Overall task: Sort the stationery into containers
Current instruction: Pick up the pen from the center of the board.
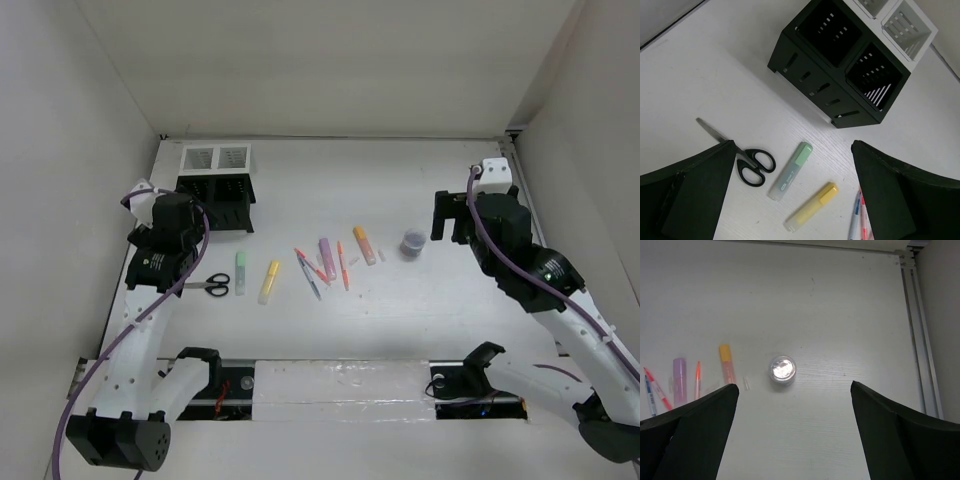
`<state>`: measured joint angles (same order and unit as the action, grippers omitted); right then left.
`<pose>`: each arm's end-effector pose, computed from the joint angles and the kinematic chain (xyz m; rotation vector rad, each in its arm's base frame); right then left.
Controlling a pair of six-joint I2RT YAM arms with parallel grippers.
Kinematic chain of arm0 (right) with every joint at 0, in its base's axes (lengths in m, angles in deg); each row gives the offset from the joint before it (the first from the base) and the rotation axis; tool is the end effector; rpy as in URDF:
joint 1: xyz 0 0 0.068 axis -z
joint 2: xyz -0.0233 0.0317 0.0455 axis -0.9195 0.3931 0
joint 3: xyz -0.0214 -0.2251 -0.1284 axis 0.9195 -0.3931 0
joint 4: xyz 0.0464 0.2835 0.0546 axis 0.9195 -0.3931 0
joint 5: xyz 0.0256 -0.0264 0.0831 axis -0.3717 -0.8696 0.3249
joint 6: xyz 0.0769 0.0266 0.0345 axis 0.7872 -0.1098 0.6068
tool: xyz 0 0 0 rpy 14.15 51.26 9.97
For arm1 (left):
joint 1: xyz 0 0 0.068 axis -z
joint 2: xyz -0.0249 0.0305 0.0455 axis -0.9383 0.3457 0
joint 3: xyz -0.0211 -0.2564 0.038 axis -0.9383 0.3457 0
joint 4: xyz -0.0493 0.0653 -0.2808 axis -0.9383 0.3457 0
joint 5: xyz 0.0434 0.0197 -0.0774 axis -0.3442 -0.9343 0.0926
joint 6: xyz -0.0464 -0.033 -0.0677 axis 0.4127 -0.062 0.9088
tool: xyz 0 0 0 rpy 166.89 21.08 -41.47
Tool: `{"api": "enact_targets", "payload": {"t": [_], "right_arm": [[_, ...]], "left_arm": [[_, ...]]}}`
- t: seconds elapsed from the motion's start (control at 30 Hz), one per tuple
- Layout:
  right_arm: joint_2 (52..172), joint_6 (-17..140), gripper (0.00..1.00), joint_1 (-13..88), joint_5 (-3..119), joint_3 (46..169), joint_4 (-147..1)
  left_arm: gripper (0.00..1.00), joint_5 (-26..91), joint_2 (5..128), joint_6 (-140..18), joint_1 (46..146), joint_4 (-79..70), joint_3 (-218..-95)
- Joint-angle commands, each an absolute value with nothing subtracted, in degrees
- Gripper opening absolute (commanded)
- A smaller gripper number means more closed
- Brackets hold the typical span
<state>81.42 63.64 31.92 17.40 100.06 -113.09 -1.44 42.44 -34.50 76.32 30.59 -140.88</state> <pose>0.2180 0.1004 0.3925 -0.0711 1.9108 -0.0510 0.2647 0.0038 0.3269 -0.7972 1.8343 -0.0383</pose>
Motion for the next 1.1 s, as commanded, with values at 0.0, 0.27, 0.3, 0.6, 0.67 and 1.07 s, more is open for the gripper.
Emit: {"api": "enact_targets", "payload": {"t": [0.0, 0.27, 0.3, 0.6, 0.67, 1.07], "right_arm": [[81.4, 64.2, 1.00, 32.5, 14.5, 102.4, -114.1], [81.4, 64.2, 1.00, 32.5, 14.5, 100.6, -113.5], [81.4, 64.2, 1.00, 32.5, 14.5, 100.6, -113.5], [82.0, 64.2, 1.00, 32.5, 18.7, 100.1, -111.7], [82.7, 64.2, 1.00, 32.5, 18.7, 101.0, -113.1], [80.4, 64.2, 1.00, 32.5, 21.0, 99.1, -112.4]], "left_arm": [[1.00, -4.2, 41.7, -33.1, 76.0, 31.8, -141.5], [1.00, 2.7, 39.3, -33.1, 80.9, 31.1, -142.2], [1.00, 9.1, 39.3, -31.7, 81.9, 29.1, -141.7], [1.00, -14.8, 56.9, -5.9, 121.2, 37.2, -147.9], [1.00, -19.2, 65.2, 0.0, 125.8, 47.7, -153.2], [0.97, -13.9, 75.3, 6.0, 125.8, 39.0, -145.3]]}}
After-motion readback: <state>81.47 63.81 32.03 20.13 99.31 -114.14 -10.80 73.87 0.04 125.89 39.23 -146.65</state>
